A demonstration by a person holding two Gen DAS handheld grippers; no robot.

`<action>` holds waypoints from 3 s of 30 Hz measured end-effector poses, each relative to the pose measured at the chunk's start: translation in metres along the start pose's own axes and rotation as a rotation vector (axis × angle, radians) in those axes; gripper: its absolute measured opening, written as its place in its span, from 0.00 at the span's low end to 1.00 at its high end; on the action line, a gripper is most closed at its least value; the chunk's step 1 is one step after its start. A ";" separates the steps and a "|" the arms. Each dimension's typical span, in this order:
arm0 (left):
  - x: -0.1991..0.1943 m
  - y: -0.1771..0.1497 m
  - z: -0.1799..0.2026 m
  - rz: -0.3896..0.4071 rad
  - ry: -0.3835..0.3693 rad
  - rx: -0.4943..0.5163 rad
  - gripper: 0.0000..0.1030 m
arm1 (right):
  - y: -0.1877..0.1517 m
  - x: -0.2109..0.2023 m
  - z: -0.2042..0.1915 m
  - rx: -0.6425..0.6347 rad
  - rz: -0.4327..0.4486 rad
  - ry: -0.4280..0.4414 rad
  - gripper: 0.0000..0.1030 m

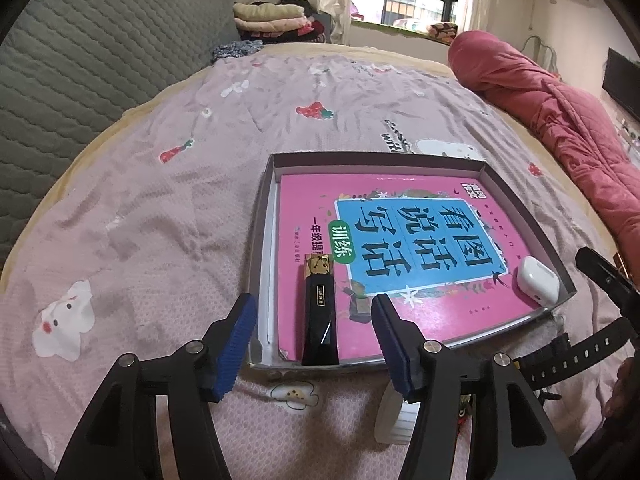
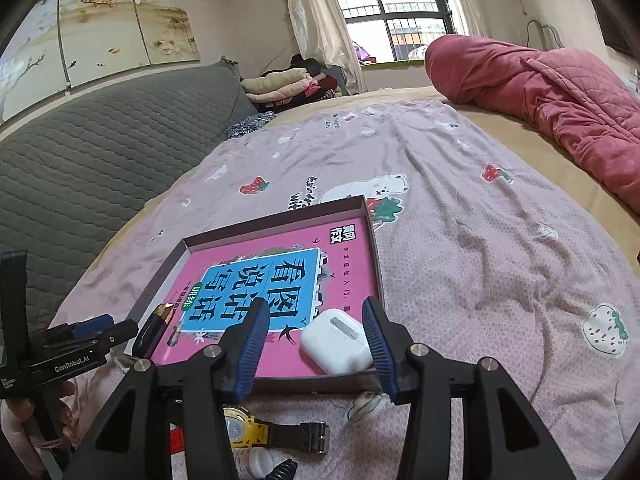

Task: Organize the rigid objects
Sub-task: 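Withdraw both tools from the box back toward the remaining items, then grasp the white round cap with the left tool while the right tool grasps the white pill bottle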

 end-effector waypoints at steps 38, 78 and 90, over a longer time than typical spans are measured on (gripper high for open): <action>-0.038 -0.029 -0.004 -0.017 -0.008 0.028 0.60 | -0.035 -0.042 -0.030 -0.080 -0.024 0.015 0.54; -0.053 -0.082 0.030 -0.100 -0.053 0.133 0.60 | -0.098 -0.066 -0.057 -0.166 -0.141 0.003 0.54; -0.039 -0.087 0.030 -0.118 -0.072 0.131 0.60 | -0.099 -0.054 -0.080 -0.212 -0.152 0.071 0.54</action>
Point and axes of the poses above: each gripper's, at about its wrist camera, not at the fingertips, and x roughly the way its jaws point, z to its right, y to its top, the point moved 7 cm from there along x, roughly the way its jaws point, and after that the axes turned 5 degrees about -z, right-handed, at the moved point
